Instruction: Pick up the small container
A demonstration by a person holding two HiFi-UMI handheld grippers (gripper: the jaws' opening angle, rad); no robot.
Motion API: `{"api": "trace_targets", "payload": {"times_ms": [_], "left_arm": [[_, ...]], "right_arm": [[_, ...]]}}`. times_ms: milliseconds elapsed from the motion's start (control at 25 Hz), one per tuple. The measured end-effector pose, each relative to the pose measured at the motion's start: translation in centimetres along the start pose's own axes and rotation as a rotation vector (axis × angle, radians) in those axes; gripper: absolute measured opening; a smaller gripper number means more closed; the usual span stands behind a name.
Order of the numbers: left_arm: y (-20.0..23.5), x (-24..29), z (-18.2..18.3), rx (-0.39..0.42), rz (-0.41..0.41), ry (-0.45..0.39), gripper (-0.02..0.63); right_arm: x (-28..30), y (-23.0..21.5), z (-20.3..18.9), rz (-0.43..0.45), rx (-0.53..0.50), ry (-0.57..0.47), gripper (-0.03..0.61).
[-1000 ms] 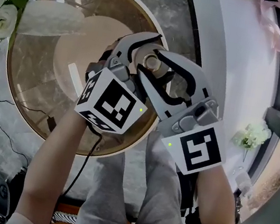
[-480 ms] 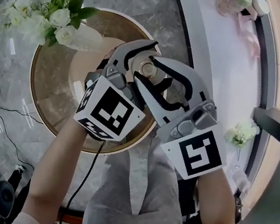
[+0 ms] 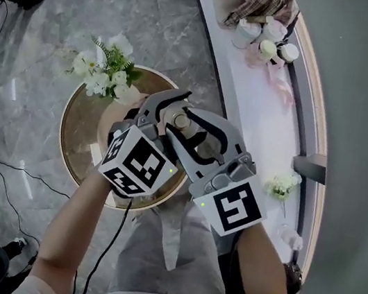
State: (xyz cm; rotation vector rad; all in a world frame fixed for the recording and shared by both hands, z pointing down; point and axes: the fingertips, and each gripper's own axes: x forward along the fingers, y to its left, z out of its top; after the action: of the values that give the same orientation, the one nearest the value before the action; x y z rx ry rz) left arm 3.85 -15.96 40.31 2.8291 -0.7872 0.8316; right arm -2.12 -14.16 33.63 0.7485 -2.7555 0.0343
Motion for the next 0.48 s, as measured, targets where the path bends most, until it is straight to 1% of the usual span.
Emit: {"api": "trace_targets", "payload": {"times_ms": [160, 320, 480], "left_arm": [[-0.2, -3.2, 5.0, 0.016, 0.005, -0.010, 0.339], [-0.6, -6.1, 9.8, 0.046, 0.006, -0.024, 0.339], [-1.2, -9.0, 13.5, 0.064, 0.021, -0.024, 0.339]], "right_arm": [[-2.1, 0.1, 5.8, -0.022, -0.023, -0.020, 0.130], [-4.4, 0.2, 11.2, -0.043, -0.045, -0.061, 0.130], [-6.3, 0.9, 15.6, -0.050, -0.058, -0.080, 0.130]]}}
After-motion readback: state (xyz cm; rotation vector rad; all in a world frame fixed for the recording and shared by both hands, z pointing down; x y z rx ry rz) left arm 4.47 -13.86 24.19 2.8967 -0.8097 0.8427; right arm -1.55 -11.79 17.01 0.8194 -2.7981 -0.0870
